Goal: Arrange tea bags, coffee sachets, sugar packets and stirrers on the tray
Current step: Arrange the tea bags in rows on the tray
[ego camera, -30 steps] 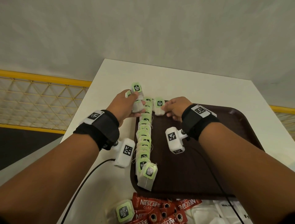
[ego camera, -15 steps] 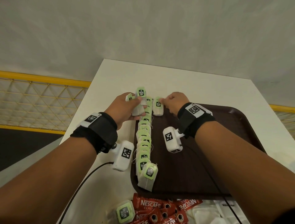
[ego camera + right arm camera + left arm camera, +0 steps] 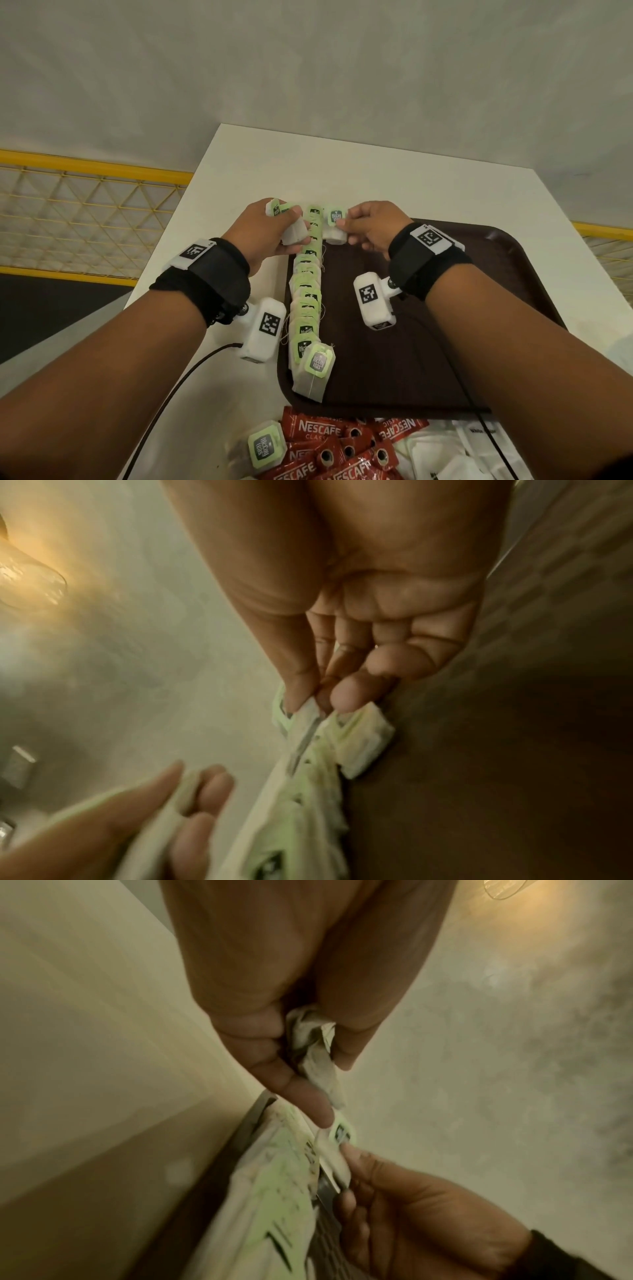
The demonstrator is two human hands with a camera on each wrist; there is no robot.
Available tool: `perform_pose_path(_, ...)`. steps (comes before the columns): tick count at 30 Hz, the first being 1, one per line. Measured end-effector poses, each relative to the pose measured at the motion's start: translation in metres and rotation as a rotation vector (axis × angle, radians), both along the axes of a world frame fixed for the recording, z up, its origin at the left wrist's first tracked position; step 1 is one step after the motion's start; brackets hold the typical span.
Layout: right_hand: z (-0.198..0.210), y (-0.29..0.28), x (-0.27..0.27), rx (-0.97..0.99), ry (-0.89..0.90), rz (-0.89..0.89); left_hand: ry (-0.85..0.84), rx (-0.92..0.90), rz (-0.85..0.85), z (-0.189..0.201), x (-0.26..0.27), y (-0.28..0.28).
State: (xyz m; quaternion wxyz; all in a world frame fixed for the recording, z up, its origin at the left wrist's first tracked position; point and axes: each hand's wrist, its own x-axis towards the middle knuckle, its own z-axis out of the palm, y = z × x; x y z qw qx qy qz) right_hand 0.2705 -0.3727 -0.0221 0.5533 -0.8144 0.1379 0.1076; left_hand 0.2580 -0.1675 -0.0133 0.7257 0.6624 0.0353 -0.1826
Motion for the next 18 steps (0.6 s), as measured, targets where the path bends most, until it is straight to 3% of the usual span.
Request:
perform_pose_path(4, -0.007, -0.001, -0.001, -0.188, 0.037, -0.006, 0.036, -0.032, 0.006, 0.004, -0.002, 0.002)
perform_pose_path(12, 0.0, 0.011, 0.008, -0.368, 0.121, 0.022, 0.078, -0.073, -0.066, 0.007, -0.009, 0.003)
perform_pose_path(15, -0.004, 0.009, 0.008, -0.45, -0.016, -0.01, 0.041, -0.046, -0.102, 0.007, -0.011, 0.004)
perform_pose_path(18, 0.005, 0.012, 0.002, -0.333, -0.209, 0.003, -0.01, -0.005, -0.115, 0.008, -0.011, 0.005)
